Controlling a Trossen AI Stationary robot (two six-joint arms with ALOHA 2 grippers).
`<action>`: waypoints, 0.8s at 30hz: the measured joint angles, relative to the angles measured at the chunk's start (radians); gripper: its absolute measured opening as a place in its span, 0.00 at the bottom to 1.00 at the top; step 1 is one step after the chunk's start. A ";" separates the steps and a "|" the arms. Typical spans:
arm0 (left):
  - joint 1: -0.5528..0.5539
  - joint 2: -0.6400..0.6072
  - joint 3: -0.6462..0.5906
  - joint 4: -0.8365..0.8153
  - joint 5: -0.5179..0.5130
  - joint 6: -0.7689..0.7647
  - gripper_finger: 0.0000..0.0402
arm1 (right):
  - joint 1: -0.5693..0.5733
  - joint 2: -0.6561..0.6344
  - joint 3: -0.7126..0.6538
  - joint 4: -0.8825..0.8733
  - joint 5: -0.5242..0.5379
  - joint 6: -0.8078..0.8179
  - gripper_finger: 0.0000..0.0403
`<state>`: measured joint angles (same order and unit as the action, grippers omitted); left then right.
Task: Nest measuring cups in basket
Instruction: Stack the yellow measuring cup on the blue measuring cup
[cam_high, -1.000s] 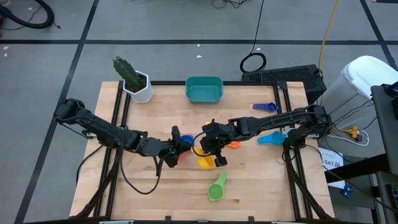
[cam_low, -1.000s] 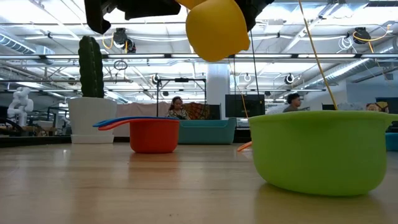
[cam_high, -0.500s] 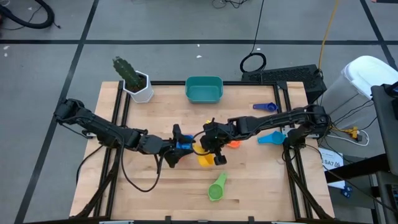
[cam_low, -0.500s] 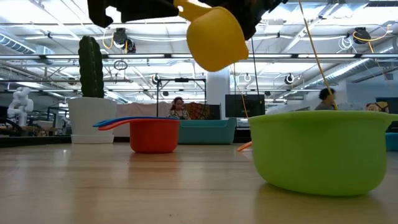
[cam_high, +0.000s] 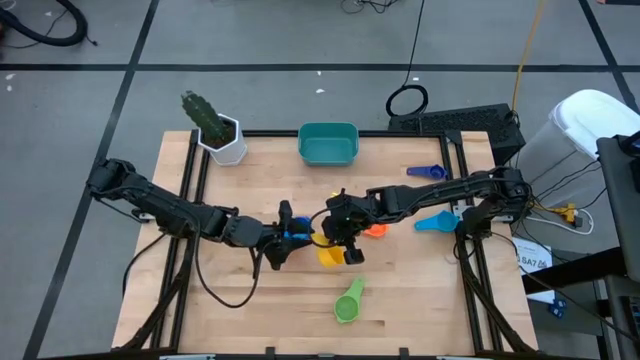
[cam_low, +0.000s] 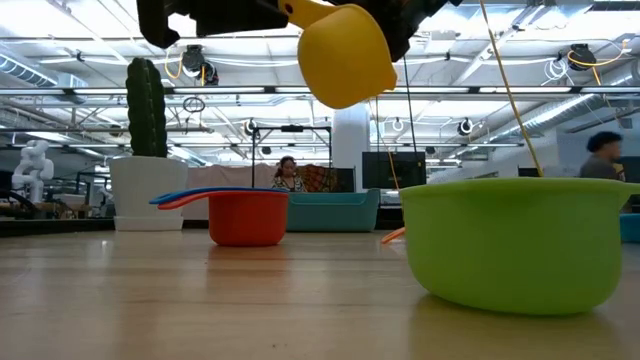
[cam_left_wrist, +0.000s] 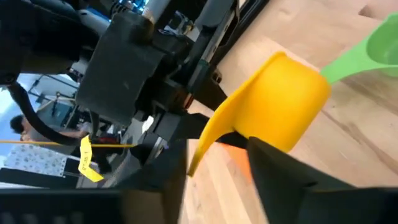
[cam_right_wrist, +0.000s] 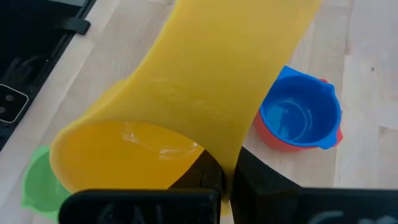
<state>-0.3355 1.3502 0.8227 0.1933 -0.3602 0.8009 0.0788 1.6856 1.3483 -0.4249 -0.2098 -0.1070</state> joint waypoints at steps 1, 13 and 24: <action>0.000 0.000 0.000 0.000 0.000 -0.001 0.34 | 0.001 0.000 0.000 0.000 -0.001 0.000 0.00; 0.006 0.000 0.000 -0.016 -0.008 -0.045 0.02 | 0.001 0.000 0.000 -0.006 -0.004 0.009 0.00; 0.007 0.003 -0.002 -0.082 -0.058 -0.074 0.02 | 0.000 -0.001 0.003 -0.026 0.130 -0.033 0.31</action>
<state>-0.3283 1.3529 0.8207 0.1112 -0.4184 0.7271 0.0788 1.6848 1.3514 -0.4505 -0.0803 -0.1401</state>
